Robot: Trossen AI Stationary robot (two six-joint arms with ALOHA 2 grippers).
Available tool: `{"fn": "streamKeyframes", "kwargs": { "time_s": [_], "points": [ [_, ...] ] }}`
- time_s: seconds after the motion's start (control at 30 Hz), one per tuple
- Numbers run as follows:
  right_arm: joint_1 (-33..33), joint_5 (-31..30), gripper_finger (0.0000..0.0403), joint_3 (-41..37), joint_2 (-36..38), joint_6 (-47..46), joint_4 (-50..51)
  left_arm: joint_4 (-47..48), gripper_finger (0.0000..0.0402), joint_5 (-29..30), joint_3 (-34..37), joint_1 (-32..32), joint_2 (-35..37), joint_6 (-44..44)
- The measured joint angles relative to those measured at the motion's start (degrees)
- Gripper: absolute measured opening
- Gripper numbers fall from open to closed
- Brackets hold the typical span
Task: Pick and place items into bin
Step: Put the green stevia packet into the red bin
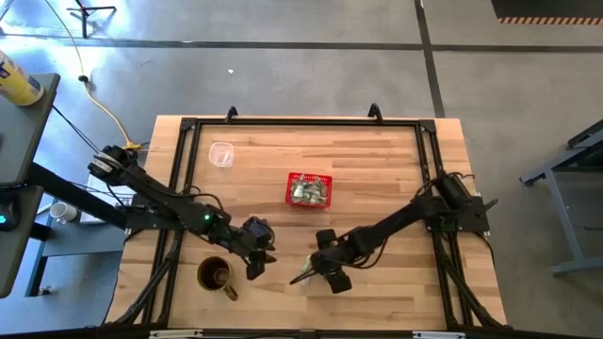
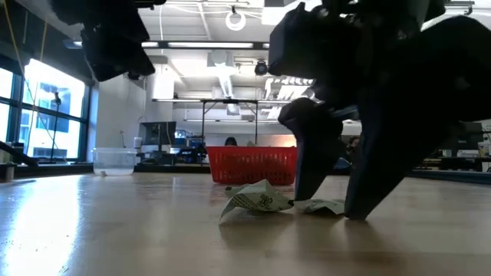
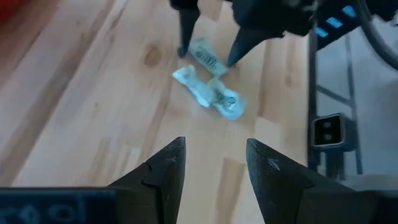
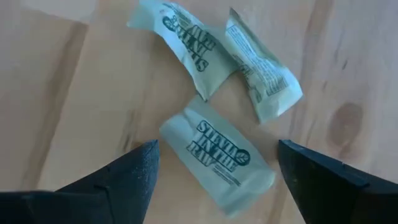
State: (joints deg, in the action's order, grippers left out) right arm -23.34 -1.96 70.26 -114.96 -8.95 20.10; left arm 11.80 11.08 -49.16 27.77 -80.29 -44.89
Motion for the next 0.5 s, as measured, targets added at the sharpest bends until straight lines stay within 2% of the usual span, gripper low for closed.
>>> {"fn": "streamKeyframes", "kwargs": {
  "time_s": [0.1,0.2,0.5],
  "points": [
    [0.7,1.7,0.0298,0.1,-0.2,-1.0,1.2,0.3,0.0199,0.4,0.0,0.0,0.1,1.0],
    [0.8,0.7,0.0264,0.1,-0.3,-0.7,3.5,0.3,0.0198,0.5,0.0,0.0,0.1,1.1],
    [1.0,-2.2,0.0098,0.0,-0.4,-3.0,7.4,0.3,0.0193,3.3,0.0,-1.9,0.1,2.0]
  ]
}}
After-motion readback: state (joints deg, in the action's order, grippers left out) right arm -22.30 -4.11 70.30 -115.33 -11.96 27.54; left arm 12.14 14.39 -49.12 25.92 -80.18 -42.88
